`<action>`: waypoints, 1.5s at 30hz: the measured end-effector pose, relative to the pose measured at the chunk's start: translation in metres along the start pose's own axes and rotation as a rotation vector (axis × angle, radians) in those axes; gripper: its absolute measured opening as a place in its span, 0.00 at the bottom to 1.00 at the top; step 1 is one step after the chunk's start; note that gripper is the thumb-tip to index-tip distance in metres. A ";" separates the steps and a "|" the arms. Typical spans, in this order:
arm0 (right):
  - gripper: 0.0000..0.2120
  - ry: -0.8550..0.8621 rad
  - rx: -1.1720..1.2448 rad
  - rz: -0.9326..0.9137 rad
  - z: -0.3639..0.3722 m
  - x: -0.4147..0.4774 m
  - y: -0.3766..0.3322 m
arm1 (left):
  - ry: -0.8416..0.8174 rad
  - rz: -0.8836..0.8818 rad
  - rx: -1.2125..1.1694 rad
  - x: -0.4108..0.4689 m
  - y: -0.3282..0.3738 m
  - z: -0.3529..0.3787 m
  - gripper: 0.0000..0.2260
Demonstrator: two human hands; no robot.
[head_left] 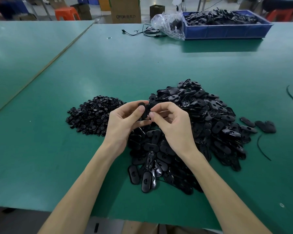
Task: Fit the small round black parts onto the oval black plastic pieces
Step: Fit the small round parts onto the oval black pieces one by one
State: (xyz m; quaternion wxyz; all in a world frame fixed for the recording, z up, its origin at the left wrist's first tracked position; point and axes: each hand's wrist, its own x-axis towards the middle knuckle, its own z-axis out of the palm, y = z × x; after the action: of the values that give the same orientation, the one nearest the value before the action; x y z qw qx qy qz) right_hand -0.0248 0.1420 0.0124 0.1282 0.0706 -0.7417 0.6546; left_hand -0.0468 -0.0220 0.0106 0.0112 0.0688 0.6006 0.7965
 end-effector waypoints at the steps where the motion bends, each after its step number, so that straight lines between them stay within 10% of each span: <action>1: 0.05 0.002 0.003 -0.003 0.000 0.000 0.000 | -0.014 0.010 0.020 0.000 -0.001 0.001 0.10; 25: 0.06 0.125 -0.202 -0.049 0.001 -0.001 -0.001 | -0.008 0.122 0.362 -0.005 0.003 0.009 0.12; 45: 0.12 0.024 -0.288 -0.253 0.005 -0.003 0.006 | 0.041 0.010 0.182 -0.001 -0.005 -0.002 0.06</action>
State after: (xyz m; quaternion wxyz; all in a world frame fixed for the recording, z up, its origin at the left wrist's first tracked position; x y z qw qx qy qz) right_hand -0.0236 0.1375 0.0054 0.2271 0.1364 -0.8113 0.5211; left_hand -0.0465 -0.0223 0.0051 -0.0114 0.0562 0.6702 0.7400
